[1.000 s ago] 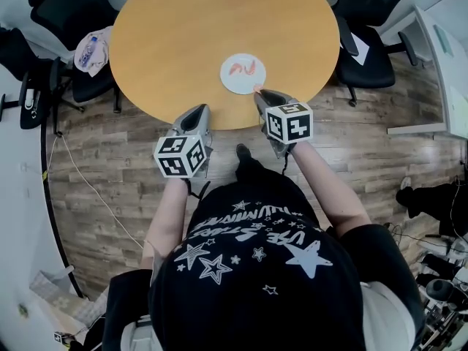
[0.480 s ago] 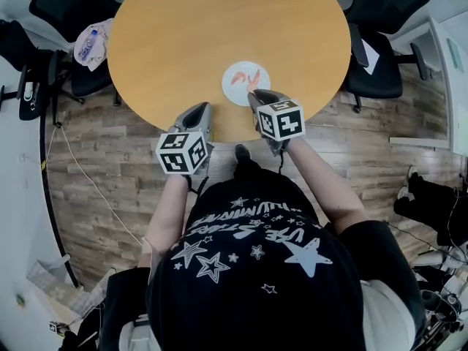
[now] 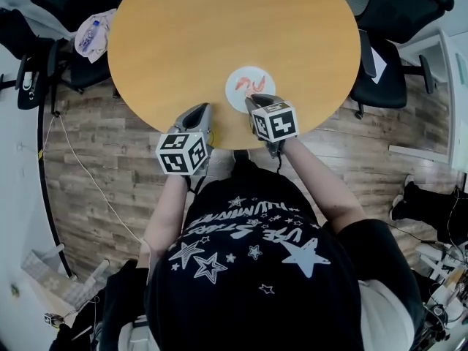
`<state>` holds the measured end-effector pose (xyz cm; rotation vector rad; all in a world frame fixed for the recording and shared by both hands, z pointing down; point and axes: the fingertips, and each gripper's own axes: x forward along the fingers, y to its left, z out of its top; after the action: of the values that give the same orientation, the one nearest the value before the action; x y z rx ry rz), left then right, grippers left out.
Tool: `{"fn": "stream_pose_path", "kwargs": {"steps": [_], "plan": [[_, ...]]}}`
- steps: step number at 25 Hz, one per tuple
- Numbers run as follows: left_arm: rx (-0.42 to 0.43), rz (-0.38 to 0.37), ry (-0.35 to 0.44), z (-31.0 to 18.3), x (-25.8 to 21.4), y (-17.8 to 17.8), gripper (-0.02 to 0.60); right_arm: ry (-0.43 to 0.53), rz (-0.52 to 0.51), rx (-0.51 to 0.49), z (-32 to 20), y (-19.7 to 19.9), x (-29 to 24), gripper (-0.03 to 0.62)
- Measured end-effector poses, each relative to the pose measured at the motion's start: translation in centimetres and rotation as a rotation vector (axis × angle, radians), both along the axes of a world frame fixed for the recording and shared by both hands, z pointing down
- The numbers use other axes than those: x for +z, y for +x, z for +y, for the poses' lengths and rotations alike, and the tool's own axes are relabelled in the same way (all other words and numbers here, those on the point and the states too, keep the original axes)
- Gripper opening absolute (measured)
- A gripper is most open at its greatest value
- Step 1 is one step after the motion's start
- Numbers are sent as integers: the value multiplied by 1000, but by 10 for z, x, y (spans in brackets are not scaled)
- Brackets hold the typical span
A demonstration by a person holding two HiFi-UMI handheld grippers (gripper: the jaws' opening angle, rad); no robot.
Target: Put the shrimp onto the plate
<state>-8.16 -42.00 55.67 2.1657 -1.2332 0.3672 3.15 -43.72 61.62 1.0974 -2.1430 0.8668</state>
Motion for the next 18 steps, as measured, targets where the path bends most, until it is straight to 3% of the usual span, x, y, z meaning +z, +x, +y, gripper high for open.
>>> {"fn": "stream_pose_path", "kwargs": {"steps": [9,18], "plan": [[-10,4,-27,-3,13,-2,2,-32,44,-60,-2,-10,17,60],[-13,2,-37,-4,17,-2,2,-71,92,-43,-3,-3,28,60]]}}
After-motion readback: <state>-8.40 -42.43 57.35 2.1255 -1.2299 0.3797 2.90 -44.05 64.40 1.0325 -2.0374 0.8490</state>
